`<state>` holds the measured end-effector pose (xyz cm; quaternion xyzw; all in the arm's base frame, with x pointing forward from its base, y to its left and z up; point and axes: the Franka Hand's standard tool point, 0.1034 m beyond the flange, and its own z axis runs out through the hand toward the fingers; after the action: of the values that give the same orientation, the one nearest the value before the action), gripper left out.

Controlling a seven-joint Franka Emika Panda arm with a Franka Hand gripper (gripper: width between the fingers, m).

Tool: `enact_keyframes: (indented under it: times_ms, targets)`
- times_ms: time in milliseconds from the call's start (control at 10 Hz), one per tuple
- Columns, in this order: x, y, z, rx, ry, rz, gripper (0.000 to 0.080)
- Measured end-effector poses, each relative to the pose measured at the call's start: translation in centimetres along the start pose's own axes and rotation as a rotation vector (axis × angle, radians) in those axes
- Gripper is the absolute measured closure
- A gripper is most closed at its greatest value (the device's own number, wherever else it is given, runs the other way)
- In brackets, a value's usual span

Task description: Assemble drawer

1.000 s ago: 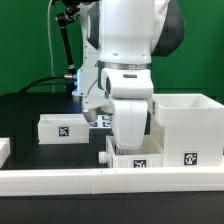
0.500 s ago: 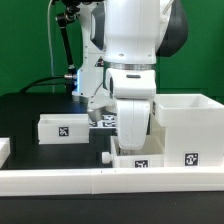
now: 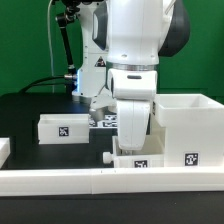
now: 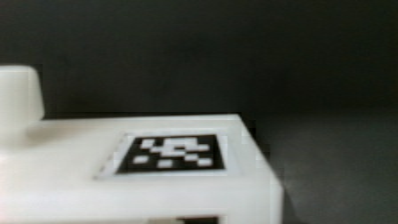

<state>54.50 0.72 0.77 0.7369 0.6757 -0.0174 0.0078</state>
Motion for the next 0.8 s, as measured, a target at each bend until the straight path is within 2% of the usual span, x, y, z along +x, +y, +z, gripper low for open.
enact_keyframes:
  times_ms: [200, 300, 400, 500, 600, 700, 800]
  targets:
    - [-0.1, 0.0, 0.0, 0.001, 0.000, 0.004, 0.0758]
    - [-0.3, 0.1, -0.2, 0.005, -0.001, 0.012, 0.0574]
    - [-0.2, 0.2, -0.5, -0.001, -0.001, 0.015, 0.0438]
    - [-0.2, 0.3, -1.0, 0.000, -0.001, 0.017, 0.0438]
    - [-0.4, 0.5, -1.9, 0.002, -0.004, 0.020, 0.0256]
    - [-0.7, 0.6, -2.9, 0.008, -0.007, 0.024, 0.0183]
    - [-1.1, 0.8, -3.8, 0.004, -0.009, 0.025, 0.0183]
